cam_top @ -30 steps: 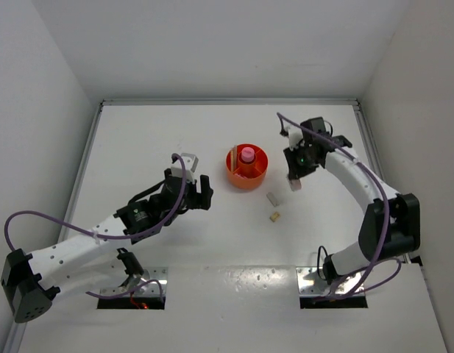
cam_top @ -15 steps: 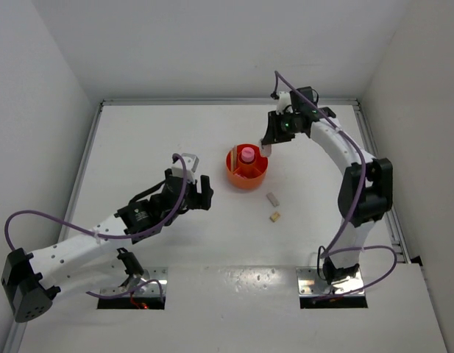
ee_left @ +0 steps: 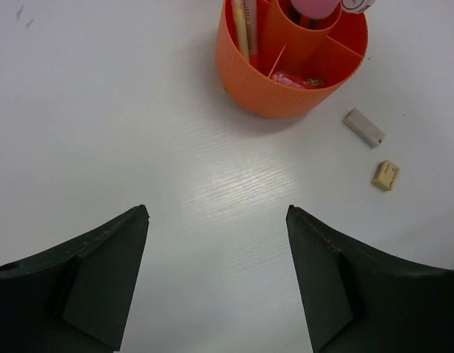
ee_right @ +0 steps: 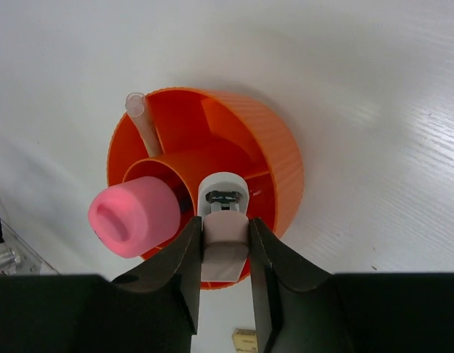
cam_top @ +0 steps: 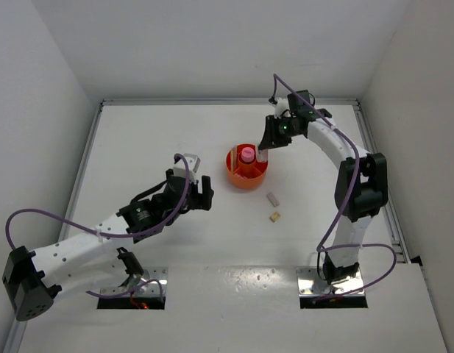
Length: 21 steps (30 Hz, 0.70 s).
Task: Sort the stationery into containers
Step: Place the stapler in the storage box.
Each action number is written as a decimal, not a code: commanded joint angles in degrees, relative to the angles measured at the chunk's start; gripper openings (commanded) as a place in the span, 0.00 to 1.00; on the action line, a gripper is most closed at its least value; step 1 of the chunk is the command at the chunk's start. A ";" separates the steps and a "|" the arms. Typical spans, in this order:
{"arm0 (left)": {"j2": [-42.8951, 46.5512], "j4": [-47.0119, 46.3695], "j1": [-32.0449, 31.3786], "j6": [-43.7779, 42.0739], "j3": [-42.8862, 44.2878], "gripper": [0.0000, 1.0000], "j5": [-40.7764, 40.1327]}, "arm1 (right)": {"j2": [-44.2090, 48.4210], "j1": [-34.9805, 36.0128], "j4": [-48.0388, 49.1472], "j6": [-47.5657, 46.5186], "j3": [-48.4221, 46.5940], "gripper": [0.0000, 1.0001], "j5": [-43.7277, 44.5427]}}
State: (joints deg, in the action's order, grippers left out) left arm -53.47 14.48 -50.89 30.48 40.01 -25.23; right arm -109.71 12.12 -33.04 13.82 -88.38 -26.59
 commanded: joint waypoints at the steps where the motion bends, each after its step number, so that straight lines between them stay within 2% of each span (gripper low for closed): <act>1: 0.21 -1.47 0.44 -0.07 1.56 0.82 0.19 | -0.15 -0.25 1.04 0.50 0.05 0.29 -1.98; 6: 0.21 -1.47 0.44 -0.07 1.56 0.82 0.19 | -0.15 -0.25 1.04 0.50 0.66 0.36 -1.45; 14: 0.21 -1.47 0.44 -0.07 1.56 0.82 0.19 | 1.95 -0.25 -0.09 -0.64 0.66 0.37 -2.50; 15: 0.21 -1.47 0.44 -0.07 1.56 0.82 0.19 | 3.00 -0.25 -0.79 -2.47 0.66 0.36 -2.50; 16: 0.21 -1.47 0.44 -0.07 1.56 0.80 0.19 | 4.32 -0.25 -0.80 -3.36 0.66 0.21 -2.50; 17: 0.73 -1.47 0.44 -0.07 1.56 0.76 0.79 | 7.46 -0.25 -1.32 -4.32 1.79 0.07 -1.63; 18: 0.74 -1.47 0.44 -0.07 1.04 0.73 0.80 | 9.23 -0.25 -1.33 -7.29 3.98 0.00 0.03; 20: 0.74 -1.47 0.44 -0.60 1.04 0.43 1.33 | 13.10 -0.25 -2.46 -13.26 6.97 0.00 0.05; 21: 0.74 -1.47 0.44 -0.60 1.04 0.30 1.33 | 17.12 -0.25 -3.17 -21.82 10.99 0.00 -1.61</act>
State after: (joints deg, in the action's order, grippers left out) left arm -53.52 14.46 -50.87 30.39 40.01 -24.60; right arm -102.19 12.12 -34.33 5.87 -81.71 -26.85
